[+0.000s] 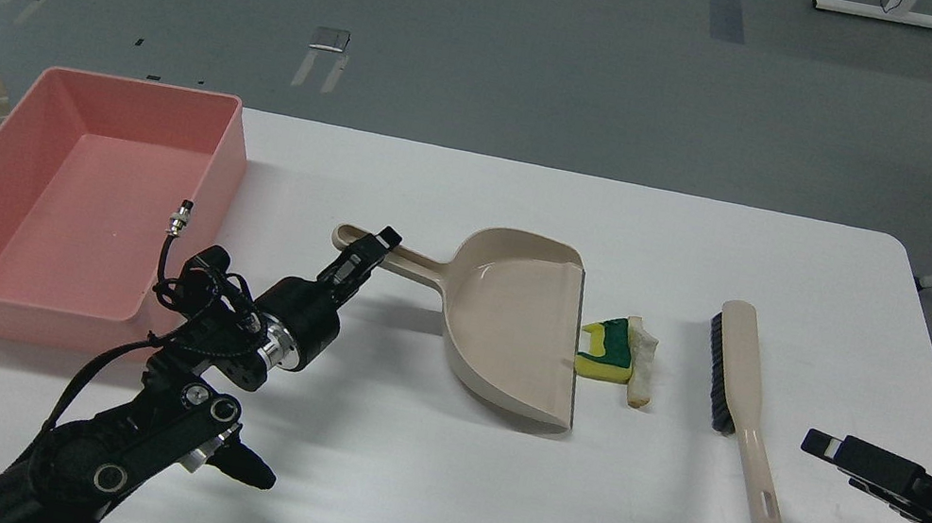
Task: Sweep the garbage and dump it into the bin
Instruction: 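Lower the right gripper to the wooden brush handle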
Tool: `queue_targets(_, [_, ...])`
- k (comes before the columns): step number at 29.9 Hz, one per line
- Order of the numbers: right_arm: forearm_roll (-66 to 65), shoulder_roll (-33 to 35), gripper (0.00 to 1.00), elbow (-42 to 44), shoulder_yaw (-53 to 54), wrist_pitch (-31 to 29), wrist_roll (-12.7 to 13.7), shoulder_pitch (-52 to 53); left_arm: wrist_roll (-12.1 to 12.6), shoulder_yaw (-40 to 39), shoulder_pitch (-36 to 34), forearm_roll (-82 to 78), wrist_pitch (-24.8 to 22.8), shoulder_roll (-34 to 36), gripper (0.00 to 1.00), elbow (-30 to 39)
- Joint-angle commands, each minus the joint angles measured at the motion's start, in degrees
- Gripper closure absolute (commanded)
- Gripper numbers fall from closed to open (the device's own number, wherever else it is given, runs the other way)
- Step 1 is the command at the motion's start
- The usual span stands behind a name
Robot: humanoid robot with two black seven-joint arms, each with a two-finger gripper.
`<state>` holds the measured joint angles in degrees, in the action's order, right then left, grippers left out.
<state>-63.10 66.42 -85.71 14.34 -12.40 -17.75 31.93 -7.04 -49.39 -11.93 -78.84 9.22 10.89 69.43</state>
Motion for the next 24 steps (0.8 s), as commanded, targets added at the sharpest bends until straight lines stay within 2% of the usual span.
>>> queue_targets(1, [-0.09,-1.90,0.04,0.02,0.08,0.79,1.22,0.15,-0.08,-0.01,0.07,0.00,0.01,0.00,1.00,0.01])
queue_targets(9, [0.00,-2.87,0.07,-1.12,-0.10,0.80,1.58,-0.03,-0.08,-0.01,0.07,0.00,0.01,0.00,1.00,0.01])
queue_targets(15, [-0.44,-4.46,0.26,-1.21,-0.10,0.97,2.63,-0.03,-0.08,-0.01,0.07,0.09,0.01,0.00,1.00,0.01])
queue_targets(24, [-1.59,-6.48,0.26,-1.21,-0.19,0.97,3.42,-0.47,-0.08,-0.01,-0.02,0.09,-0.08,0.09,1.00,-0.08])
